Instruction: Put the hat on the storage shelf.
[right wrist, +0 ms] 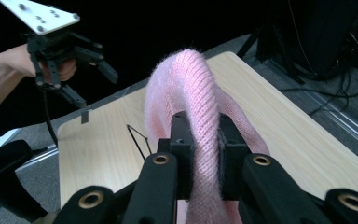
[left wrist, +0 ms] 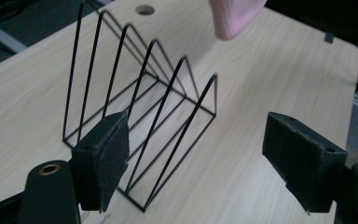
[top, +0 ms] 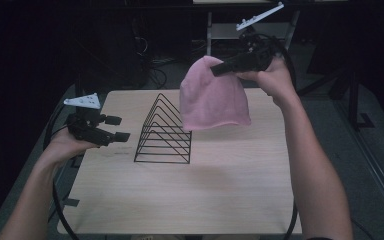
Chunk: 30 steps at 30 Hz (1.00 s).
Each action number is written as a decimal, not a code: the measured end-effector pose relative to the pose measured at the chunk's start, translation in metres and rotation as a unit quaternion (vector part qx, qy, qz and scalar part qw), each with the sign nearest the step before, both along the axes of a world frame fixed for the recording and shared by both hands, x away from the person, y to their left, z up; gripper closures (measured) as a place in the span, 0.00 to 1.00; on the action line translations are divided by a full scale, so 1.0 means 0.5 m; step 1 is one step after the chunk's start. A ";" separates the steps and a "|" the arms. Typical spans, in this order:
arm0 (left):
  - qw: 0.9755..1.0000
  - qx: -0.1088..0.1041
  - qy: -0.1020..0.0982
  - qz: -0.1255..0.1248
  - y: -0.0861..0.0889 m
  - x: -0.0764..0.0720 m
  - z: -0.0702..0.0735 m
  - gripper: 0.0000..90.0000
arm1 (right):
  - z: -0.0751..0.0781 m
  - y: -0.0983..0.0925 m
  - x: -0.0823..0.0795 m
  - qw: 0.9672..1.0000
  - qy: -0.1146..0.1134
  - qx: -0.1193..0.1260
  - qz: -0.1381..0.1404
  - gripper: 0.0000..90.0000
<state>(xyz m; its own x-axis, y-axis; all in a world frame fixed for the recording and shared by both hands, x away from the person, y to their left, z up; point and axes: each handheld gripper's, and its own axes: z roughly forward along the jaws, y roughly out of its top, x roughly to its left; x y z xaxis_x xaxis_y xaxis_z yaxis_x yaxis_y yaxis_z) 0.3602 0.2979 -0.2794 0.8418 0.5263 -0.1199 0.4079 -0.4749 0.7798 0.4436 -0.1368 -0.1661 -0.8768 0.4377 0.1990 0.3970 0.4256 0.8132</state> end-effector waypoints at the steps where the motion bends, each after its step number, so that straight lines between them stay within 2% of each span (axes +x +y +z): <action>1: 1.000 -0.005 0.001 0.000 -0.002 0.003 0.004 0.26 | 0.005 0.006 -0.001 1.000 -0.003 0.001 0.003 0.89; 4: 1.000 -0.004 -0.001 -0.003 -0.006 0.009 0.012 0.26 | 0.021 0.032 -0.005 1.000 -0.008 0.002 0.016 0.89; 6: 1.000 -0.015 -0.001 -0.001 -0.007 0.013 0.018 0.26 | 0.024 0.040 -0.005 1.000 -0.010 0.002 0.021 0.89; 8: 1.000 -0.017 -0.005 -0.003 -0.012 0.019 0.027 0.26 | 0.033 0.066 -0.005 0.999 -0.014 0.004 0.034 0.89; 10: 1.000 -0.016 -0.003 -0.004 -0.015 0.021 0.030 0.26 | 0.035 0.075 -0.005 0.999 -0.017 0.002 0.038 0.89; 13: 1.000 -0.023 0.003 -0.014 -0.024 0.024 0.041 0.28 | 0.044 0.109 -0.003 0.998 -0.017 0.000 0.053 0.89; 16: 1.000 -0.016 0.001 -0.018 -0.028 0.027 0.043 0.29 | 0.047 0.125 -0.003 0.998 -0.019 -0.002 0.058 0.89; 17: 1.000 -0.017 0.002 -0.018 -0.029 0.028 0.044 0.30 | 0.049 0.140 -0.002 0.998 -0.021 -0.003 0.064 0.89; 22: 1.000 -0.014 0.002 -0.022 -0.039 0.036 0.045 0.33 | 0.053 0.163 -0.001 0.997 -0.022 -0.002 0.072 0.89; 28: 1.000 -0.004 0.015 -0.022 -0.050 0.049 0.034 0.34 | 0.062 0.193 -0.001 0.996 -0.024 0.006 0.082 0.89; 30: 0.999 -0.010 0.020 -0.024 -0.052 0.054 0.032 0.39 | 0.065 0.206 -0.003 0.996 -0.023 0.010 0.084 0.89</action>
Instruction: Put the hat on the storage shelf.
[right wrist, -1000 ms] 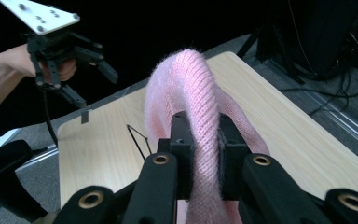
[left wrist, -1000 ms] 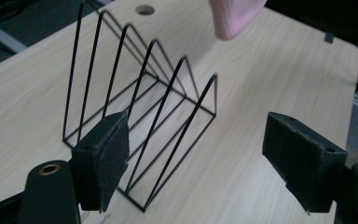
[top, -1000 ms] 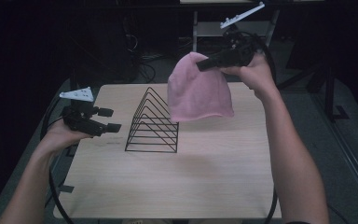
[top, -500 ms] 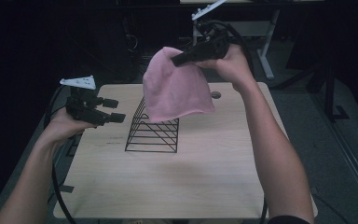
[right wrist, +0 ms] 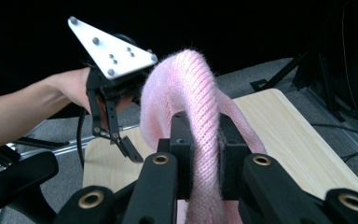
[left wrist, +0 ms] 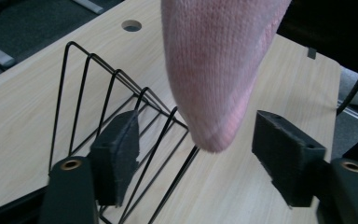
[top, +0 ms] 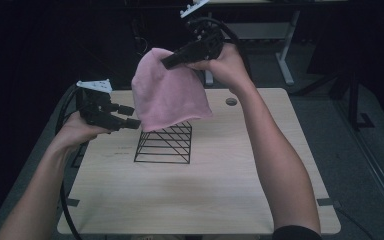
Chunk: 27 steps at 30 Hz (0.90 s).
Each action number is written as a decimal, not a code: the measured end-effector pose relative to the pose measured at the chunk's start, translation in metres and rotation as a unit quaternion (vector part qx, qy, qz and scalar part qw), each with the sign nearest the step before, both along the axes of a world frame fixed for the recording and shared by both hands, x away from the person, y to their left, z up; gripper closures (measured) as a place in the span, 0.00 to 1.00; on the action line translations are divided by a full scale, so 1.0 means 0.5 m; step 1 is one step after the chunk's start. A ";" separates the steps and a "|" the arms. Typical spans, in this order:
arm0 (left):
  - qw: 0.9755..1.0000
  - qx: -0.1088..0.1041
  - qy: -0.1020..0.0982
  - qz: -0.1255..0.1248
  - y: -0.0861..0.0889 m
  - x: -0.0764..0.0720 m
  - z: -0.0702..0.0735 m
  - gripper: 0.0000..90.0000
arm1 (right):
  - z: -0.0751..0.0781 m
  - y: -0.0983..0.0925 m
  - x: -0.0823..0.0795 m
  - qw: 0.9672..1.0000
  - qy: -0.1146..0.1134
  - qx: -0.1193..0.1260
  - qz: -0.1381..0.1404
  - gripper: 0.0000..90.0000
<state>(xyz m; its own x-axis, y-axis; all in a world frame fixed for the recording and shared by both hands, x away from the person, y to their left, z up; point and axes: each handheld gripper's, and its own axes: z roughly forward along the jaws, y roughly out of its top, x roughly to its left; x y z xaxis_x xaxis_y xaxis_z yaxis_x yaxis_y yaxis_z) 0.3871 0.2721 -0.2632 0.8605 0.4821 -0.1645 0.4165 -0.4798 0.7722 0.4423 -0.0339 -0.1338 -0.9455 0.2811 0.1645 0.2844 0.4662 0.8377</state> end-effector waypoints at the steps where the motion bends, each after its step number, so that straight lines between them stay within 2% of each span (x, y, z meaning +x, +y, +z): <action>1: 1.000 0.000 0.000 0.000 0.000 0.000 0.000 0.42 | 0.000 0.000 0.000 1.000 0.000 0.000 0.000 0.89; 2: 1.000 -0.002 0.009 -0.003 0.000 0.002 0.000 0.47 | 0.001 0.008 0.001 1.000 -0.006 0.004 0.005 0.89; 4: 0.999 -0.007 0.031 -0.010 0.000 0.005 -0.004 0.51 | 0.002 0.011 0.002 1.000 -0.008 0.004 0.006 0.89; 6: 0.998 -0.012 0.062 -0.013 0.005 0.009 -0.019 0.66 | 0.004 0.016 0.003 1.000 -0.007 0.011 0.006 0.89; 7: 0.998 -0.012 0.062 -0.013 0.005 0.009 -0.019 0.69 | 0.004 0.018 0.003 1.000 -0.006 0.012 0.007 0.89; 8: 0.997 -0.009 0.069 -0.016 0.011 0.013 -0.034 0.75 | 0.004 0.019 0.002 1.000 -0.006 0.013 0.006 0.89; 10: 0.997 -0.009 0.070 -0.020 0.014 0.013 -0.039 0.84 | 0.003 0.021 0.002 1.000 -0.008 0.013 0.009 0.89; 14: 0.997 -0.010 0.069 -0.019 0.018 0.014 -0.049 0.92 | -0.007 0.025 0.006 1.000 -0.006 0.009 0.010 0.89; 20: 0.998 -0.001 0.058 -0.002 0.023 0.016 -0.048 0.93 | -0.019 0.023 0.014 1.000 -0.001 0.015 0.002 0.89; 24: 0.999 0.014 0.046 0.008 0.026 0.021 -0.051 0.93 | -0.028 0.021 0.019 1.000 0.004 0.018 -0.002 0.89; 27: 0.998 0.022 0.050 0.006 0.022 0.025 -0.057 0.93 | -0.043 0.016 0.030 1.000 0.013 0.019 -0.007 0.89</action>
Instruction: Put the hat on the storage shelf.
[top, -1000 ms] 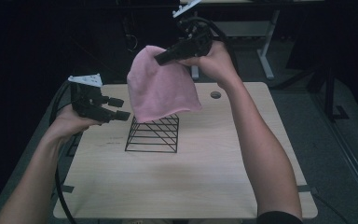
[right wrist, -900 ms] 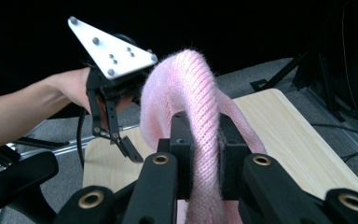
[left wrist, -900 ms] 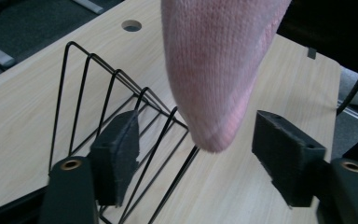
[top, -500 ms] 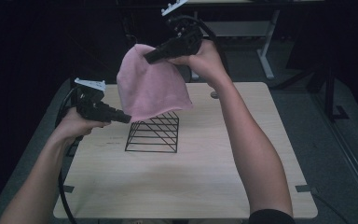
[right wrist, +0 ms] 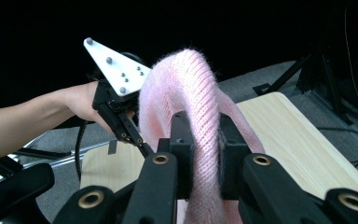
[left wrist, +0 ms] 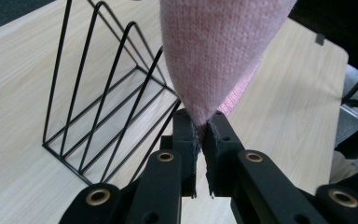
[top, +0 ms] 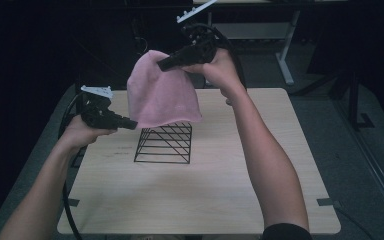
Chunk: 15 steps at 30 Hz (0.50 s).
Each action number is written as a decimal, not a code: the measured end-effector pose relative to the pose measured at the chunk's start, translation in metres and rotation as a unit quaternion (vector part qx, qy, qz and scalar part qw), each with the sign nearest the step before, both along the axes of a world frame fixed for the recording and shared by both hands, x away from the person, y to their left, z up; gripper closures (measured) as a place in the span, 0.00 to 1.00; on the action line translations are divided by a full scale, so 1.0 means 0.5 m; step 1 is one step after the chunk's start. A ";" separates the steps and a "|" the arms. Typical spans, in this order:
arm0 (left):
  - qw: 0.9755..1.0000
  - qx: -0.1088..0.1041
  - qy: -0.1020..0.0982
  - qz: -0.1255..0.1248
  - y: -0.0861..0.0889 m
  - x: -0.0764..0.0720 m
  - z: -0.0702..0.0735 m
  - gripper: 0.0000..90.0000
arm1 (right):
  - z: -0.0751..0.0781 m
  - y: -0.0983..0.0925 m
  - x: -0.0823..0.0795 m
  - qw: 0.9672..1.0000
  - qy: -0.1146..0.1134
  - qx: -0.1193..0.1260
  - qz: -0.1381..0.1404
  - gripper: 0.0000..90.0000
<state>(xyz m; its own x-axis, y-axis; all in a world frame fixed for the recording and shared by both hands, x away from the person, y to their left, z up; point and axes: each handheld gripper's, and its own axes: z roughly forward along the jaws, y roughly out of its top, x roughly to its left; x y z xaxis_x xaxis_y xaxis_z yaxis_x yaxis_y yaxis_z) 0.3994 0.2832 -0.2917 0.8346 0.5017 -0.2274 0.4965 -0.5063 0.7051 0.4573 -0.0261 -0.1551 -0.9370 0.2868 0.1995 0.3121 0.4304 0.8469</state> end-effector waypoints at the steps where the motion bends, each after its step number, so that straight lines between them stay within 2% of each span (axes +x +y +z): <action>1: 1.000 0.004 -0.002 0.000 -0.001 0.001 -0.002 0.93 | -0.009 -0.004 0.005 1.000 0.006 0.003 -0.004 0.89; 11: 0.999 0.035 -0.009 0.010 -0.013 0.019 -0.022 0.93 | -0.041 -0.021 0.015 1.000 0.015 0.004 -0.008 0.89; 15: 0.999 0.039 -0.011 0.011 -0.020 0.021 -0.034 0.93 | -0.053 -0.030 0.013 1.000 0.021 0.004 -0.010 0.89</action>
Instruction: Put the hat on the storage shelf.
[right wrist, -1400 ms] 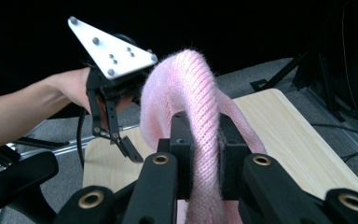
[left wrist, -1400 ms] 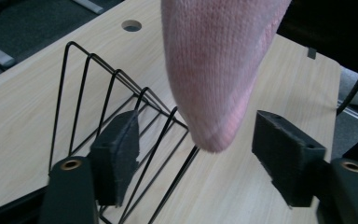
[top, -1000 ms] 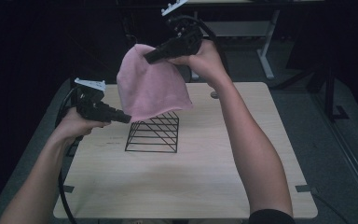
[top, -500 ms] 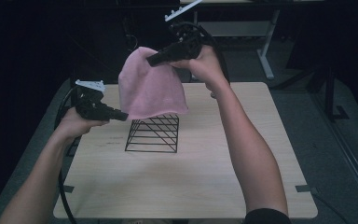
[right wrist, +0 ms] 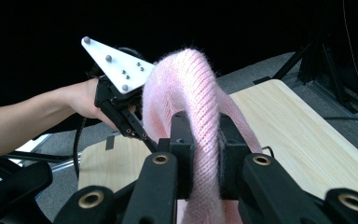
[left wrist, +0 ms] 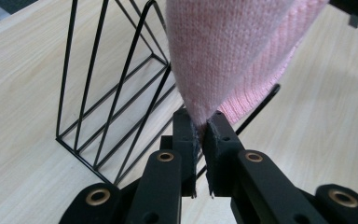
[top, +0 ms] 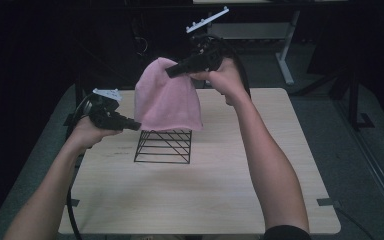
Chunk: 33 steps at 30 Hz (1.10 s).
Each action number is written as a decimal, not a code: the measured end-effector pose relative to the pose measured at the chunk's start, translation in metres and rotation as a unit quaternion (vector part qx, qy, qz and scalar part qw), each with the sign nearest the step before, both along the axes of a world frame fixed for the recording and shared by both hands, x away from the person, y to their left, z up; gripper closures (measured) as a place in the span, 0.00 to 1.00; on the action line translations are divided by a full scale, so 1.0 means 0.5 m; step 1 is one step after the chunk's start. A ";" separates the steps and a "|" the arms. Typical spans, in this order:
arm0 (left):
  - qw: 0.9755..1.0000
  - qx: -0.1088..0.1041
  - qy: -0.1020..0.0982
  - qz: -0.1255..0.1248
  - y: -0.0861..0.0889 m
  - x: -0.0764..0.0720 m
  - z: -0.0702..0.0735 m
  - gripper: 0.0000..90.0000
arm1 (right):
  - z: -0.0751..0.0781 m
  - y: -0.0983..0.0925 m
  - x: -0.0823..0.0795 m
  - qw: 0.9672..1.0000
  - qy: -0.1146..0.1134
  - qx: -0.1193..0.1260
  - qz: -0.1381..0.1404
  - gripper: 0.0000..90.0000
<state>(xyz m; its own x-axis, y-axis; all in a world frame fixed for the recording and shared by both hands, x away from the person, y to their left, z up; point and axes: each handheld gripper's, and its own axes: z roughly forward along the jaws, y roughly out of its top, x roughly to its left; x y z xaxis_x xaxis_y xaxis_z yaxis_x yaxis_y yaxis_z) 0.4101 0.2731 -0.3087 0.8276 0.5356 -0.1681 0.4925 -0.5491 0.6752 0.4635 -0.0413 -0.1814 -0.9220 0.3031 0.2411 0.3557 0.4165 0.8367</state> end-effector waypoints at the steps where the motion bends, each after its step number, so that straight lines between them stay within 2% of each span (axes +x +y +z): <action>1: 1.000 0.006 0.001 -0.001 -0.001 0.000 -0.002 0.93 | -0.004 -0.001 0.000 1.000 0.000 0.002 0.001 0.89; 6: 1.000 0.028 -0.002 0.000 -0.006 -0.005 -0.008 0.93 | -0.019 0.005 -0.005 1.000 0.005 0.000 0.008 0.89; 9: 1.000 0.030 0.000 0.000 0.000 -0.009 -0.013 0.93 | -0.024 0.014 -0.007 1.000 0.007 -0.001 0.015 0.89; 14: 0.999 0.028 0.000 0.014 0.020 -0.013 -0.024 0.93 | -0.032 0.035 -0.012 1.000 0.012 -0.005 0.024 0.88; 22: 0.999 0.035 0.003 0.025 0.033 -0.016 -0.035 0.93 | -0.051 0.048 -0.009 0.999 0.009 -0.006 0.034 0.88; 32: 0.999 0.045 0.008 0.028 0.041 -0.019 -0.058 0.93 | -0.078 0.060 -0.006 0.999 0.020 -0.011 0.039 0.88; 33: 0.998 0.046 0.009 0.029 0.041 -0.020 -0.061 0.93 | -0.080 0.061 -0.008 0.999 0.026 -0.013 0.037 0.88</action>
